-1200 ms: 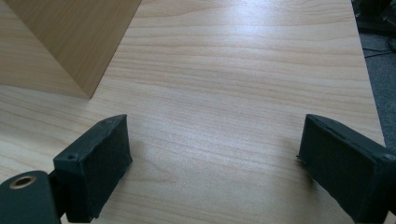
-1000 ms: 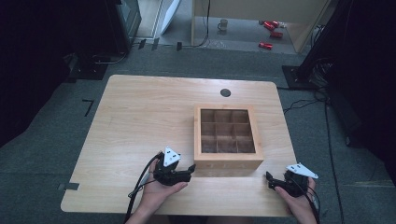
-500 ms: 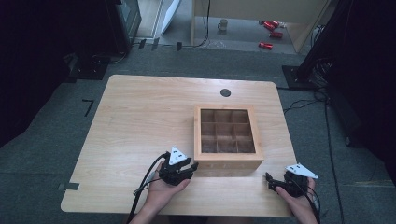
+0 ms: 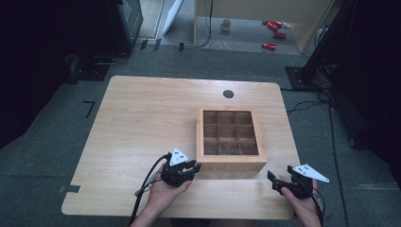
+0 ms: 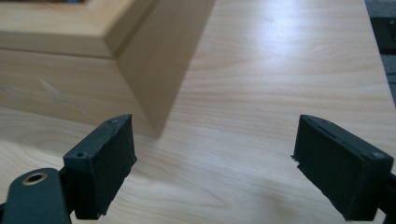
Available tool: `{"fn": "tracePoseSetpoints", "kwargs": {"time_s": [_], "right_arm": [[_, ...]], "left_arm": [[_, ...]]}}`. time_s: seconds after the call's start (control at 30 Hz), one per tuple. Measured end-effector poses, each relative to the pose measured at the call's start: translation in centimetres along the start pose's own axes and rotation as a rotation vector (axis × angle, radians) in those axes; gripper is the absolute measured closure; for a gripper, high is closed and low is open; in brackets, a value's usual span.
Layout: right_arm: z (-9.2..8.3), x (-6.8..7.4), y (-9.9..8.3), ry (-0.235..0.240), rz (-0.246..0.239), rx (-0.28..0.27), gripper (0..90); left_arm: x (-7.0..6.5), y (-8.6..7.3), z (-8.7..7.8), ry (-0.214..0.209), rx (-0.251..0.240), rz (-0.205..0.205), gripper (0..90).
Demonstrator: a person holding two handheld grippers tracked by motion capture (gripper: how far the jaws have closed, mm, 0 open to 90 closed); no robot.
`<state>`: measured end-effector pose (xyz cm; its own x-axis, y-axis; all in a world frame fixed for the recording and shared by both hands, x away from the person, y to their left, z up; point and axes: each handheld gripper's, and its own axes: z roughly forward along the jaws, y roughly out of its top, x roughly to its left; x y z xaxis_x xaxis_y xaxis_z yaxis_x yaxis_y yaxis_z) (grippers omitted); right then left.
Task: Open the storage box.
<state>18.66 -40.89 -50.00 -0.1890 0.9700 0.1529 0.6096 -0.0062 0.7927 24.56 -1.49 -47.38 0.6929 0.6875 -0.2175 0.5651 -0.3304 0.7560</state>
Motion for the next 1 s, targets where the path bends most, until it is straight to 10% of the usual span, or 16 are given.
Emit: {"fn": "tracePoseSetpoints", "kwargs": {"time_s": [0.4, 1.0], "right_arm": [[0.3, 2.3, 1.1, 0.048, -0.006, -0.040, 13.5], [0.9, 3.4, 1.4, 0.098, -0.003, -0.089, 39.7]], "left_arm": [[0.2, 0.3, -0.3, -0.019, -0.003, -0.003, 72.6], [0.2, 0.6, -0.5, -0.024, -0.009, 0.017, 73.4]]}}
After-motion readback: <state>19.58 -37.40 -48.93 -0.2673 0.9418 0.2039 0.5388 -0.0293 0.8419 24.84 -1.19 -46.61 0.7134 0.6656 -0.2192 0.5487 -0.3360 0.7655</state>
